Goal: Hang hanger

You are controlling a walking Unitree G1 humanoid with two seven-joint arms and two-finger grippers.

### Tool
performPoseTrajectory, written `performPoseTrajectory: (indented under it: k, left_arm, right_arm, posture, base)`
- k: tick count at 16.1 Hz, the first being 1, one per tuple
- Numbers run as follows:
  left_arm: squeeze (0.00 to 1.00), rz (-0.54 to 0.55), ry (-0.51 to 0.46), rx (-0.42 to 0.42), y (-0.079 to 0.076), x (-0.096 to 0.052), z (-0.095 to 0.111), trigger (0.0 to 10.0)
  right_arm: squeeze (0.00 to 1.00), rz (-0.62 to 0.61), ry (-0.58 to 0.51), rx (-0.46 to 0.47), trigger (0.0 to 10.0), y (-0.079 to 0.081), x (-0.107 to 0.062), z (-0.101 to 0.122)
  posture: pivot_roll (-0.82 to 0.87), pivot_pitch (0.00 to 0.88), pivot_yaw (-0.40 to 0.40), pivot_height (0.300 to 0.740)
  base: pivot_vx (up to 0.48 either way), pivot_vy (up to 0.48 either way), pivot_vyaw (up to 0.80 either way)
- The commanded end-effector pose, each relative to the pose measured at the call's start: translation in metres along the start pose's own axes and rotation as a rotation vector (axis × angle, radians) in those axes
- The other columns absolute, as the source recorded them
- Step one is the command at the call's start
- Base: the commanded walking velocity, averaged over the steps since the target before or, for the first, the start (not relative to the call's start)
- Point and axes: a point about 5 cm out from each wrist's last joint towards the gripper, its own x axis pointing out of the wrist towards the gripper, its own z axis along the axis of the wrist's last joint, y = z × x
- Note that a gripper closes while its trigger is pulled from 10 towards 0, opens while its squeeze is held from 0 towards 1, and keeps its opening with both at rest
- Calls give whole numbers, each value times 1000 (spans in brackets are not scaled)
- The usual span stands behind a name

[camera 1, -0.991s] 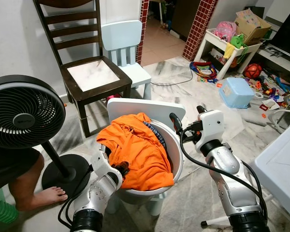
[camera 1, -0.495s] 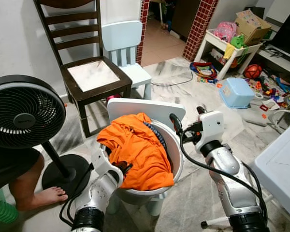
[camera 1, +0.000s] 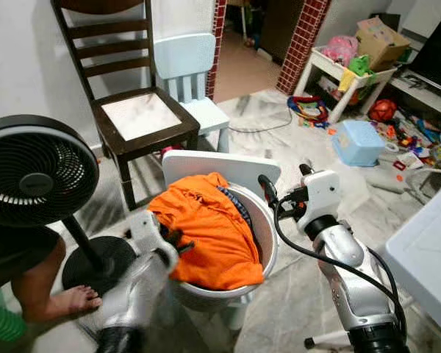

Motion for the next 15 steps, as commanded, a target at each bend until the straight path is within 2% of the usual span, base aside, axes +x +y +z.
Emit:
performPoseTrajectory:
  k: [1,2,3,6,8,9,11,12,15]
  left_arm:
    - [0,-39,-32,157,-5,-14,6,0]
    - [0,-46,-47,207,-4,-19,10,0]
    - [0,-25,-99,319,-1,-31,18,0]
    - [0,-63,-203,503,-7,-53,27,0]
    - [0,-148,-180,624,-13,-73,21,0]
    - [0,-166,-178,640,-14,-76,20,0]
    - [0,-185,-154,606,-12,-82,18,0]
    - [0,-185,-169,627,-11,-85,20,0]
    - [0,-140,-220,567,-8,-86,23,0]
  right_arm:
    - [0,-4,1,5,10000,-1,2,-2]
    - [0,-4,1,10,10000,0,2,-2]
    - [0,-4,3,18,10000,2,3,-4]
    - [0,-13,6,43,10000,4,3,-8]
    - [0,-29,10,60,10000,4,1,-12]
    - [0,-33,12,64,10000,4,0,-13]
    - [0,-40,16,70,10000,4,-1,-15]
    - [0,-44,16,75,10000,4,-2,-17]
    - [0,-85,18,117,10000,1,-6,-18]
  posture:
    - [32,35,-137,740]
    - [32,35,-137,740]
    - [57,30,-131,740]
    - [90,22,-120,740]
    - [103,17,-110,740]
    - [103,17,-110,740]
    - [111,7,-105,740]
    - [111,1,-103,740]
    - [110,0,-102,740]
  base:
    - [0,0,0]
    - [0,0,0]
    - [0,0,0]
    - [0,0,0]
    - [0,0,0]
    - [0,0,0]
    - [0,0,0]
    - [0,0,0]
    - [0,0,0]
